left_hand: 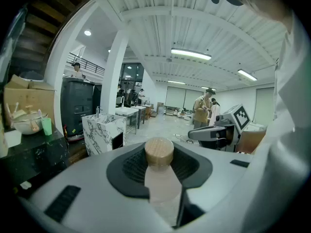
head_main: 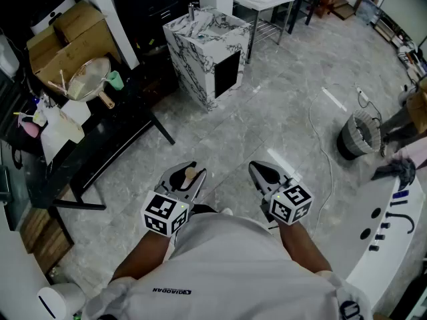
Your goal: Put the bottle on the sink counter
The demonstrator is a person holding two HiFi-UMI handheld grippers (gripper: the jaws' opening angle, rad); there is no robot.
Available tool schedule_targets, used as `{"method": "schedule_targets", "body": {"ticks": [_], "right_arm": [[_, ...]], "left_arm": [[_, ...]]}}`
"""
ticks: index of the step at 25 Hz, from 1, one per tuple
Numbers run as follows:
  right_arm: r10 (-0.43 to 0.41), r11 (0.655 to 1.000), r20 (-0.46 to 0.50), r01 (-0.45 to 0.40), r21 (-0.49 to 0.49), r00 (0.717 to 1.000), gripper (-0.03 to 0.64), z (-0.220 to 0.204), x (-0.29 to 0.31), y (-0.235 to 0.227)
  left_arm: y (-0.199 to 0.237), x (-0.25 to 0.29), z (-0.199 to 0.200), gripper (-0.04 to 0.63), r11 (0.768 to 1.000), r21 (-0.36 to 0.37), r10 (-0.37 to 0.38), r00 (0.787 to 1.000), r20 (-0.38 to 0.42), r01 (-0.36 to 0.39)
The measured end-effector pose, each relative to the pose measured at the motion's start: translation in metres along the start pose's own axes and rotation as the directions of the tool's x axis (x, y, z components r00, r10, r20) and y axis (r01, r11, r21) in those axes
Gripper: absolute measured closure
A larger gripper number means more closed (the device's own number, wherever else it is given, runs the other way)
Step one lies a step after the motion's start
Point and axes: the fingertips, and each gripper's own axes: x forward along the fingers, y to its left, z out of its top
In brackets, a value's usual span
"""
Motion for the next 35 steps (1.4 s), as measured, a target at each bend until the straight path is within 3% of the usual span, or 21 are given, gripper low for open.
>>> {"method": "schedule_targets", "body": {"ticks": [10,15,21,35], "right_arm": [[-0.003,1.000,-0.007,0.003,-0.008,1.000,0.578,-0.001,-0.003,-0.005],[-0.010,1.000,0.036,0.010,-0.001,0.999,0.577,0.006,-0.003,-0.008],[-0.020,1.000,0.040,0.020,-0.016,0.999,0.575,0.009,-0.001,-0.014],[-0.009,1.000,0.041,0.008,0.021,0.999,0.575,0.014,0.000,-0.033]], "left_arm": [[-0.006,0.008,0.006,0.463,1.000,0.009,-0.016,1.000,0.010,0.016],[-0.004,0.010,0.005,0.463,1.000,0.006,-0.017,1.000,-0.001,0.017],[0.005,0.017,0.004,0.462,0.996,-0.086,0.008,1.000,-0.005,-0.009],[0.003,0.035,0.017,0.462,0.998,-0.057,0.010,1.000,-0.009,-0.011]]}}
